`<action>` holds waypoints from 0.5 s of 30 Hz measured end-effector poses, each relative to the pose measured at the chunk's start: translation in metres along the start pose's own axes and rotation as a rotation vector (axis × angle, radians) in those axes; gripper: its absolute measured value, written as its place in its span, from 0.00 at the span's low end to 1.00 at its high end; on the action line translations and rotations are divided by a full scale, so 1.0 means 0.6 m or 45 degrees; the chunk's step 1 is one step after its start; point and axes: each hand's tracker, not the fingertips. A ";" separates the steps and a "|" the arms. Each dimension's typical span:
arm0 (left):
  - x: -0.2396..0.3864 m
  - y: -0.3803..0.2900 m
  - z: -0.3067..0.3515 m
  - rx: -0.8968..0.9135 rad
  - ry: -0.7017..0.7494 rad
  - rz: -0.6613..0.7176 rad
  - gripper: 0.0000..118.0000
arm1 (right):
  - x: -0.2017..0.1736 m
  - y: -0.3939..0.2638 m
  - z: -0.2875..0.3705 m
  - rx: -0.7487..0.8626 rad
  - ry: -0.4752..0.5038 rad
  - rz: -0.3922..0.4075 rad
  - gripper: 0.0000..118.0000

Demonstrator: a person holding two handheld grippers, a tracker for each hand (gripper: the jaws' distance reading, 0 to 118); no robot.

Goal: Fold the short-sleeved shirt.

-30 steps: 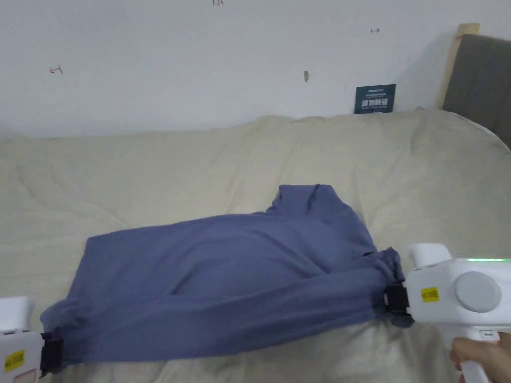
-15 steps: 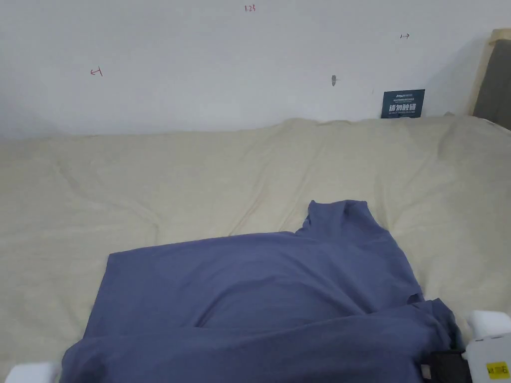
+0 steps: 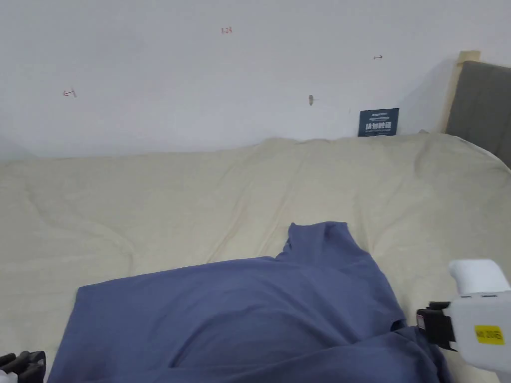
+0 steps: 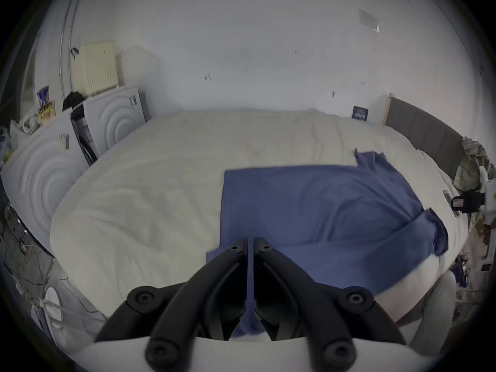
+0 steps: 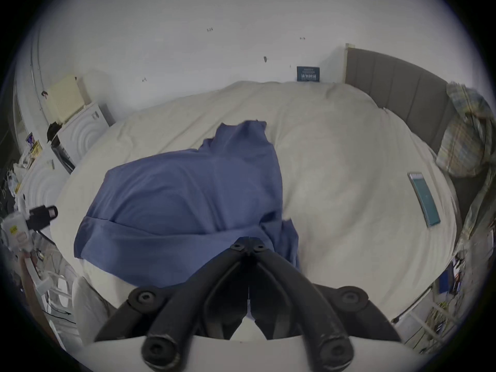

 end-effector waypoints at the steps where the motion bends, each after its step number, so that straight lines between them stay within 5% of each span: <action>1: 0.003 0.009 -0.002 0.025 -0.038 0.009 0.03 | -0.003 0.005 -0.006 0.004 -0.015 0.025 0.00; 4: 0.015 0.039 -0.024 0.039 -0.089 0.002 0.03 | -0.002 0.037 -0.041 -0.001 0.005 0.003 0.00; 6: 0.019 0.052 -0.045 0.033 -0.059 -0.019 0.03 | 0.013 0.068 -0.078 -0.009 0.064 -0.130 0.00; 11: 0.015 0.054 -0.089 -0.035 -0.078 0.008 0.03 | 0.020 0.143 -0.183 -0.050 0.004 -0.097 0.01; 12: 0.013 0.052 -0.100 -0.049 -0.054 0.008 0.03 | 0.027 0.160 -0.210 -0.132 0.041 -0.105 0.16; 14: 0.008 0.049 -0.117 -0.087 -0.037 0.015 0.03 | 0.034 0.190 -0.258 -0.310 0.060 -0.109 0.65; 15: 0.003 0.048 -0.127 -0.101 -0.030 0.018 0.03 | 0.033 0.202 -0.278 -0.327 0.055 -0.101 0.78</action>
